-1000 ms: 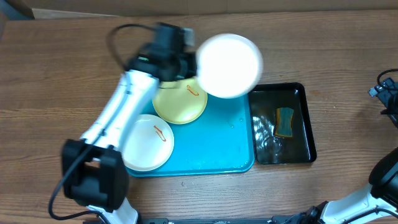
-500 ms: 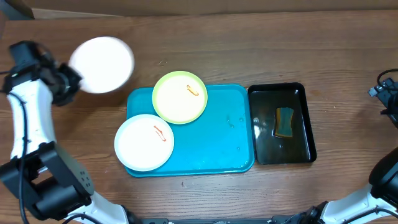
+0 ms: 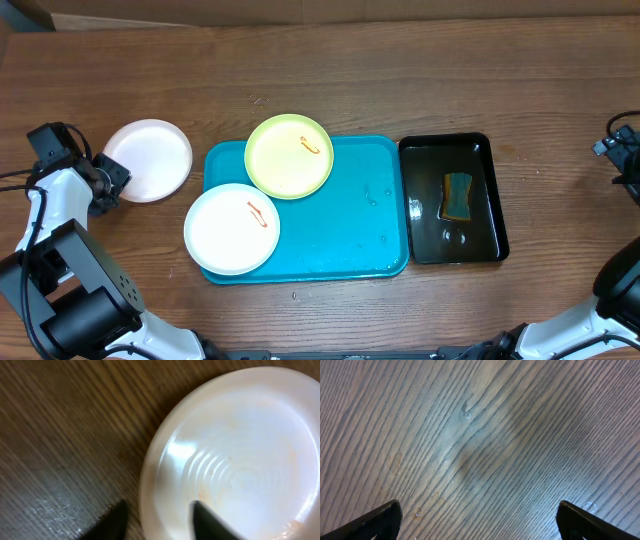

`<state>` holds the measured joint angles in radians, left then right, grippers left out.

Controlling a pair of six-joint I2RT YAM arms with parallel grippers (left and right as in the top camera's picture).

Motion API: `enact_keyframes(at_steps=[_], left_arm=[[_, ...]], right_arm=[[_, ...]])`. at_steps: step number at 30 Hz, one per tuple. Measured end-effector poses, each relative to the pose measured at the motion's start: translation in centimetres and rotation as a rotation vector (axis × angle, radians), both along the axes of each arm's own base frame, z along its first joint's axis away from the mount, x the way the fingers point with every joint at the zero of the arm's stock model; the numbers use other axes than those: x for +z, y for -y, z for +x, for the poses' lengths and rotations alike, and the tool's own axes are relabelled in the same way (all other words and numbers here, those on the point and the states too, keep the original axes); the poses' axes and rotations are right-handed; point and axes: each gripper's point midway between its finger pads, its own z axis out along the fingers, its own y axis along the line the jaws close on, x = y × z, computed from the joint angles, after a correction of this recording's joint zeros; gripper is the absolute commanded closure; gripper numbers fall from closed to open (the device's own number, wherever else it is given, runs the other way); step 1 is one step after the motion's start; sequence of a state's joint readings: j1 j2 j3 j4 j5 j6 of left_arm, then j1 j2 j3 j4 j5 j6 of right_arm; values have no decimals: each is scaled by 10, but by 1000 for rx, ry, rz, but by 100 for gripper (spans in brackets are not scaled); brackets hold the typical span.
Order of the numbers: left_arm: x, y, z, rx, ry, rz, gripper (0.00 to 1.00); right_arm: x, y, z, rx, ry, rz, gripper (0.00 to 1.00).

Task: Clean dirty plates on tray and stack at the side
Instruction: 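Move the left gripper back to the yellow-green plate's rim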

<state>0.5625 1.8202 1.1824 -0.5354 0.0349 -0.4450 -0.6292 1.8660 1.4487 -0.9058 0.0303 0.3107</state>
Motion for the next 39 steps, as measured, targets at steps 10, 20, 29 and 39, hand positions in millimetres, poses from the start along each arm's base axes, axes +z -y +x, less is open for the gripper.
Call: enact_keyframes(at_steps=[10, 20, 29, 39], left_arm=[[60, 72, 44, -254, 146, -277, 40], [85, 223, 65, -652, 72, -286, 50], [68, 275, 46, -789, -89, -103, 53], [23, 272, 44, -787, -220, -75, 65]], right_arm=[[0, 0, 0, 1, 0, -1, 0], [0, 0, 0, 0, 0, 0, 0], [0, 0, 0, 0, 0, 0, 0], [0, 0, 0, 0, 0, 0, 0]])
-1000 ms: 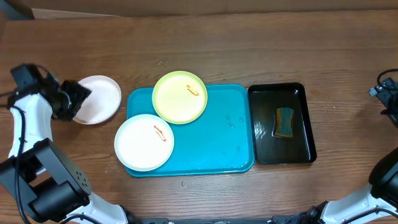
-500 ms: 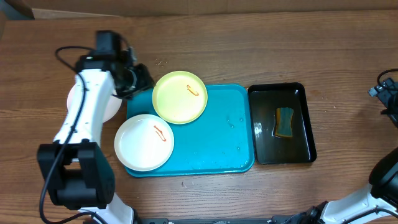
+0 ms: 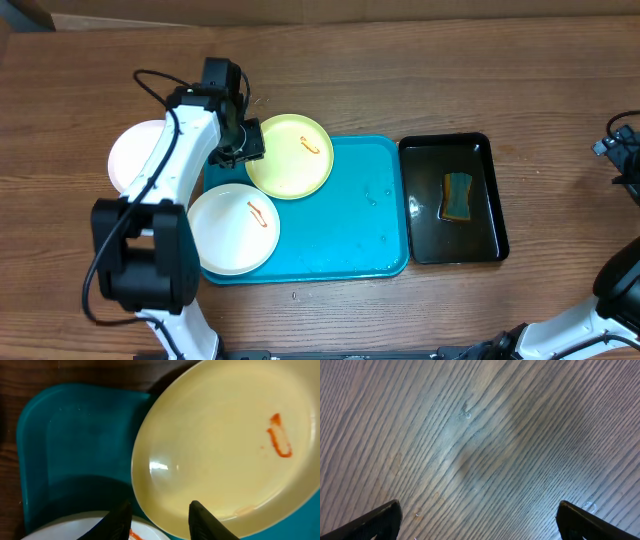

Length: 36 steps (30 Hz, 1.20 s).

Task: Clean dirty plates on tray and stack at the side
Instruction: 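Move the left gripper back to the yellow-green plate's rim, then drag the yellow-green plate right to the tray center with the left gripper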

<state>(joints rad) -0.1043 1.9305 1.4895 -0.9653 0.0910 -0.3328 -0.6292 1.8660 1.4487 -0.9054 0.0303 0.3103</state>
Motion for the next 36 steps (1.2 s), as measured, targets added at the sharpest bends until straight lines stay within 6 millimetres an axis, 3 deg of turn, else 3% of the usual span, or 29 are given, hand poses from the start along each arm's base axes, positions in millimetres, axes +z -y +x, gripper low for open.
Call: enact_keyframes(at_steps=[3, 9, 12, 15, 16, 20, 26, 31, 36], left_arm=[[-18, -1, -2, 3, -43, 9, 78], [-38, -2, -3, -1, -86, 19, 81], [-38, -2, -1, -1, -79, 19, 77], [-38, -2, 0, -8, -75, 20, 59], [-37, -2, 0, -10, -76, 20, 57], [-25, -4, 5, -14, -69, 24, 58], [11, -14, 30, 5, 7, 18, 62], [7, -20, 25, -4, -13, 38, 64], [-15, -25, 11, -4, -58, 64, 70]], right_arm=[[0, 0, 0, 0, 0, 0, 0], [0, 0, 0, 0, 0, 0, 0], [0, 0, 0, 0, 0, 0, 0], [0, 0, 0, 0, 0, 0, 0], [0, 0, 0, 0, 0, 0, 0], [0, 0, 0, 0, 0, 1, 0], [0, 0, 0, -1, 0, 0, 0], [0, 0, 0, 0, 0, 0, 0], [0, 0, 0, 0, 0, 1, 0]])
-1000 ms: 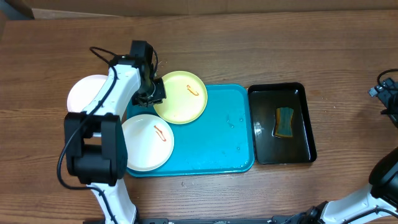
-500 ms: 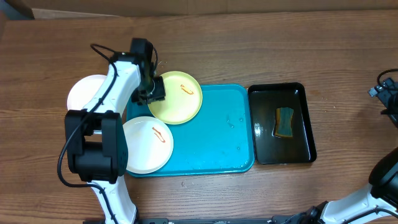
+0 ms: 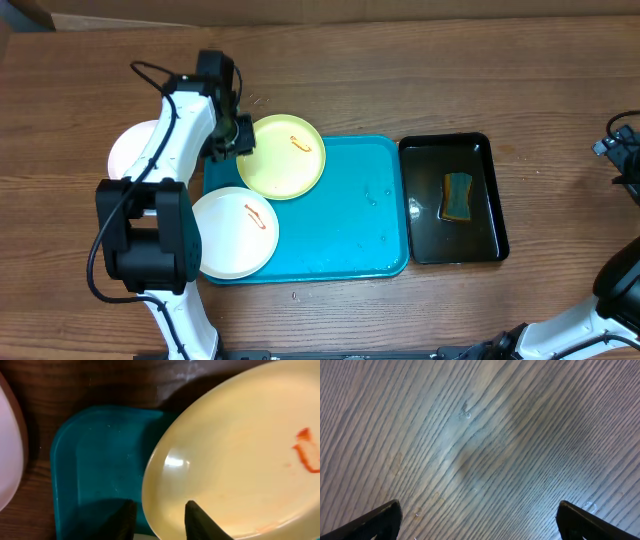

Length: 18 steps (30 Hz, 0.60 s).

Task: Clean dirty plates on tray and stack at the side
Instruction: 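Drag the yellow-green plate right to the tray center with the left gripper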

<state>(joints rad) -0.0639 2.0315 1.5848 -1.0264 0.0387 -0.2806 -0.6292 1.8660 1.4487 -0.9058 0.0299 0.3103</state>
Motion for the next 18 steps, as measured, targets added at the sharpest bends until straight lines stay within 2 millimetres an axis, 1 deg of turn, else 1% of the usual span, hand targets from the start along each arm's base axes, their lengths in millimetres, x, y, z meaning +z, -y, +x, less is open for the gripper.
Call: enact_keyframes(at_steps=[2, 4, 6, 9, 12, 14, 18], left_arm=[[-7, -1, -6, -1, -19, 4, 71], [-10, -1, -10, -1, -31, 5, 71], [-10, -1, -10, -1, -30, 5, 72], [-10, -1, -10, -1, -30, 5, 77], [-10, -1, -9, -2, -29, 5, 75], [-11, -2, -9, -2, -26, 8, 76], [-18, -2, -11, -2, -26, 9, 76]], right_arm=[[0, 0, 0, 0, 0, 0, 0], [0, 0, 0, 0, 0, 0, 0], [0, 0, 0, 0, 0, 0, 0], [0, 0, 0, 0, 0, 0, 0], [0, 0, 0, 0, 0, 0, 0], [0, 0, 0, 0, 0, 0, 0], [0, 0, 0, 0, 0, 0, 0]])
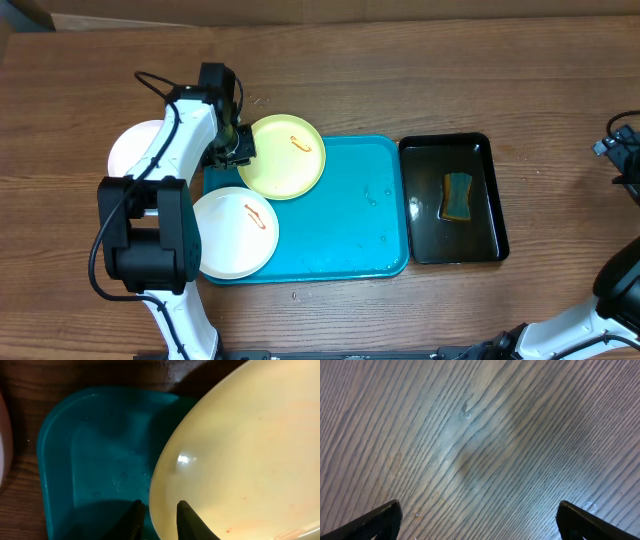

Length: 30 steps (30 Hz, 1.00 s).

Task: Clean dirty plates on tray and stack at the side
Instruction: 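Drag the yellow-green plate right to the tray center with the left gripper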

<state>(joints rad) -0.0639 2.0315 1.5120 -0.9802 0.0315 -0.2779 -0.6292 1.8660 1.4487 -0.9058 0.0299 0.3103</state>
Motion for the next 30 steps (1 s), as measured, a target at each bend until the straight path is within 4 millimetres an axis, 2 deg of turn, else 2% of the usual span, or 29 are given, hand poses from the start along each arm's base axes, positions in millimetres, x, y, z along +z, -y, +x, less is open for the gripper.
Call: enact_keyframes(at_steps=[5, 9, 16, 23, 30], left_arm=[[-6, -1, -5, 0, -14, 4, 78], [-6, -1, -5, 1, -14, 4, 87], [-7, 4, -6, -7, -17, -14, 85], [-6, 33, -8, -61, -16, -64, 85], [-7, 73, -19, -162, -26, -76, 83]], right_arm=[[0, 0, 0, 0, 0, 0, 0], [0, 0, 0, 0, 0, 0, 0], [0, 0, 0, 0, 0, 0, 0], [0, 0, 0, 0, 0, 0, 0], [0, 0, 0, 0, 0, 0, 0]])
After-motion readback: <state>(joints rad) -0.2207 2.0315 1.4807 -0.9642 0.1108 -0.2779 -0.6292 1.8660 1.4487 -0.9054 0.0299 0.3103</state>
